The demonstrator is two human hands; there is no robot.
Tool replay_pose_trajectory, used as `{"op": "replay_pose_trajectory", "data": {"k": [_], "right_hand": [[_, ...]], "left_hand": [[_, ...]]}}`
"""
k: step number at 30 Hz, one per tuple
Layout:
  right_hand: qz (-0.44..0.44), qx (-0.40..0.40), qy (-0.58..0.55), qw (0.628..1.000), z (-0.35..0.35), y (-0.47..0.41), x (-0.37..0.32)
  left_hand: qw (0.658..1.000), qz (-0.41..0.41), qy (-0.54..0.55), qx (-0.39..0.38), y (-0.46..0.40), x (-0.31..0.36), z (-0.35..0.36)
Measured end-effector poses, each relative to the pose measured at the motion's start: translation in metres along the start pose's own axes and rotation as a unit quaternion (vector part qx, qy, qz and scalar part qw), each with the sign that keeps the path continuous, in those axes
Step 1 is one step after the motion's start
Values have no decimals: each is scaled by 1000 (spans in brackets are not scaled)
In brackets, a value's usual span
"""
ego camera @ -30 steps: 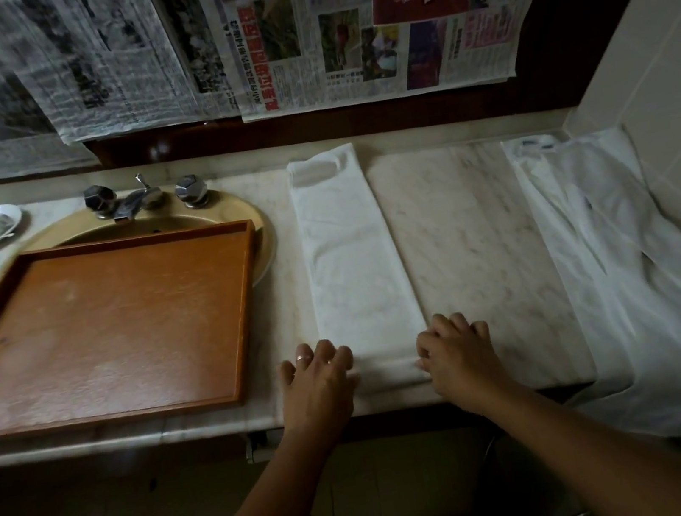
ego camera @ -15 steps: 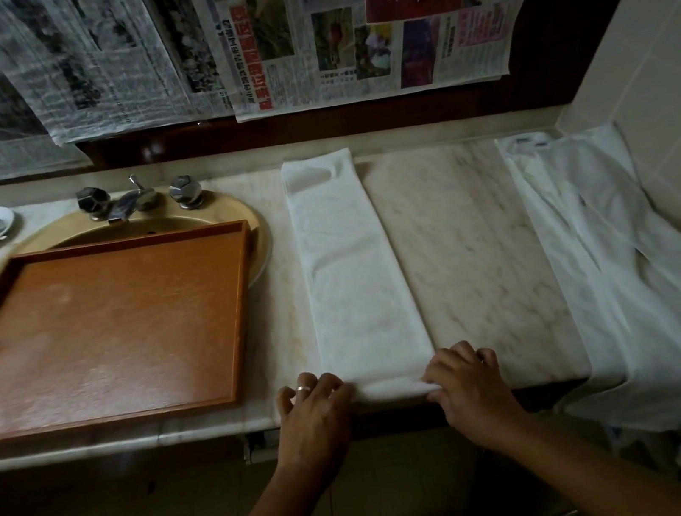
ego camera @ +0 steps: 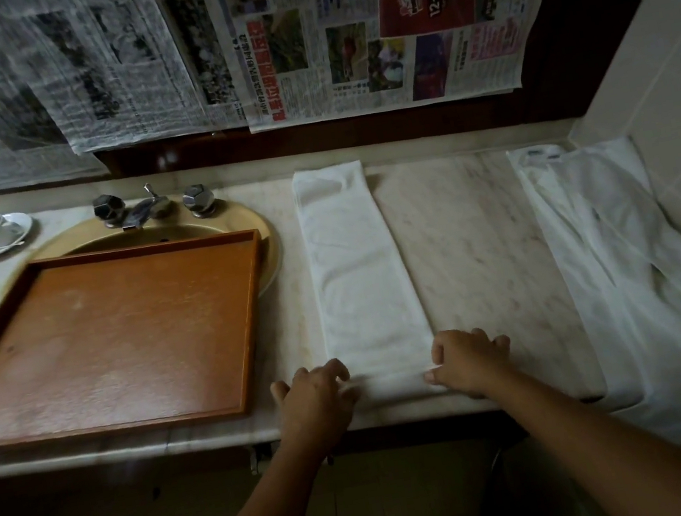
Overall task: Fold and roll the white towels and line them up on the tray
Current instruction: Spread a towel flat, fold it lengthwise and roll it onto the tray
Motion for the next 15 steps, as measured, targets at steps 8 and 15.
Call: {"op": "replay_pose_trajectory", "data": {"k": [8,15], "right_hand": [[-190,170,144,956,41,51,-9],[-180,106,46,977,37,47,2]], "left_hand": [[959,186,-188,100,31,29,23],[985,141,-95,38,39,14,32]]}}
Point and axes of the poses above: each hand's wrist, its own y-axis away from the middle knuckle, its own z-axis out of the palm, x = y × z, the point moved 8 cm from there along -y, towards the middle knuckle, and after that the axes turned 12 degrees about -x, right-handed, at the moved point
